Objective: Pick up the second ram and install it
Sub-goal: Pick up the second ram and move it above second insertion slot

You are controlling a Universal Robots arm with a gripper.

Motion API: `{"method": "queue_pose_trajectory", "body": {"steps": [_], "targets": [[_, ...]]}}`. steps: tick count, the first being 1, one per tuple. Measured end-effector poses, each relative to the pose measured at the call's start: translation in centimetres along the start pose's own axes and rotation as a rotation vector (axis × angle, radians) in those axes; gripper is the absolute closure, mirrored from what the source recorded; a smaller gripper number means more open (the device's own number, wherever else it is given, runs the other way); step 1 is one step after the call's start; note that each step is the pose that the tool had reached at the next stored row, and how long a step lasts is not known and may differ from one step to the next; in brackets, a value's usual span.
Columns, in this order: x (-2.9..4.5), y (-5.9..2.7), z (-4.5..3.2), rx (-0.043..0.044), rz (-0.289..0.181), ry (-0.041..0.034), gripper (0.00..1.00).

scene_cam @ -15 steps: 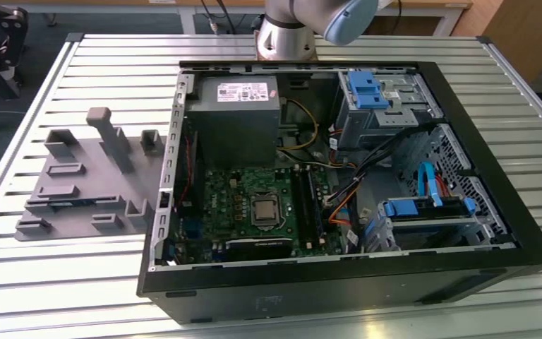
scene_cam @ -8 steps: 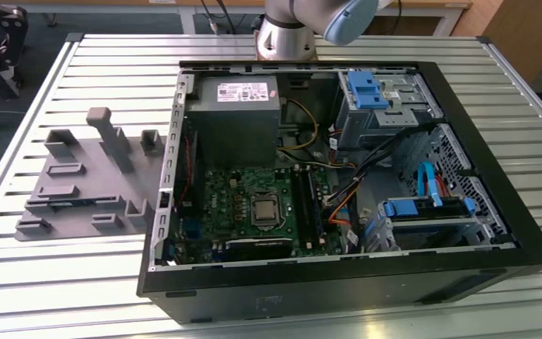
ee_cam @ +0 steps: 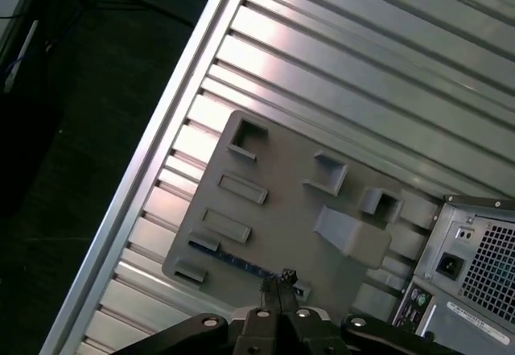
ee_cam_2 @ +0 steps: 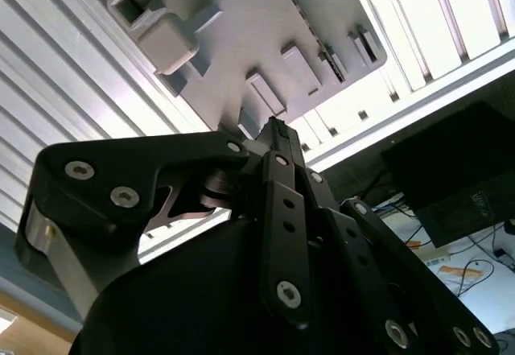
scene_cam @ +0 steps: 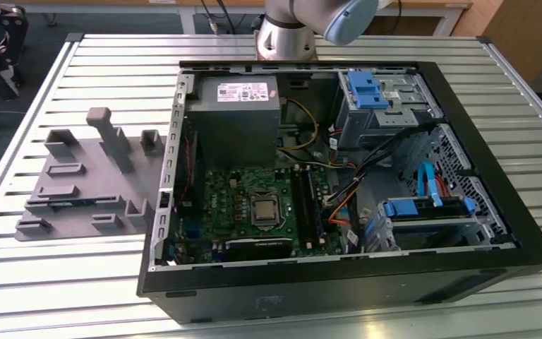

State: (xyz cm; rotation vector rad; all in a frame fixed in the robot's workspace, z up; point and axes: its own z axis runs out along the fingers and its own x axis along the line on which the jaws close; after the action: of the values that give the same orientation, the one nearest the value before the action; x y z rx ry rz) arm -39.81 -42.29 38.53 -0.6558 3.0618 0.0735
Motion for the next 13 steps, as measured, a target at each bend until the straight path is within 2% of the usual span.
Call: {"method": "queue_pose_trajectory", "body": {"steps": [13], "targets": [[0.0,-0.01,0.0,-0.0024,-0.124,0.0054,0.89]]}}
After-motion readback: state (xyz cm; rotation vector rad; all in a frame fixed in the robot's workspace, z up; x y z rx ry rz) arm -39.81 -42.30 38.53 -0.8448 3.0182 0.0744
